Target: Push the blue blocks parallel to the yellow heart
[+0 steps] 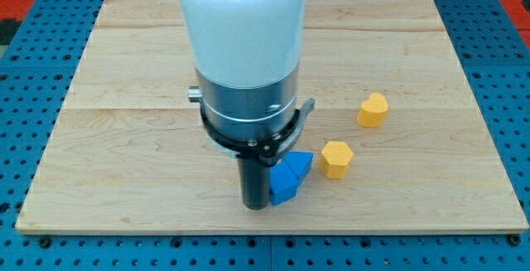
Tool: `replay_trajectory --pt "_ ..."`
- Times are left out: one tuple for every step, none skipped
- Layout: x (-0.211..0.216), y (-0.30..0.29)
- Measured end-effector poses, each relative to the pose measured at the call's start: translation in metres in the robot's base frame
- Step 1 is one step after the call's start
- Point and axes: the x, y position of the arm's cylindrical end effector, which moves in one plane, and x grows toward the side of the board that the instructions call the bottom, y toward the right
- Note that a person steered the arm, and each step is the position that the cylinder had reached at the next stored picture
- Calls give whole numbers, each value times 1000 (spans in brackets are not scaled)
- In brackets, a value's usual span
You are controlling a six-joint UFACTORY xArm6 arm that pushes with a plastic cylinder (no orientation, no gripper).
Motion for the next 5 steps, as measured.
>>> replay_trajectory --pt "1 32" --pt "10 37" --pt "12 49" --pt "-10 52" --pt "-33 60"
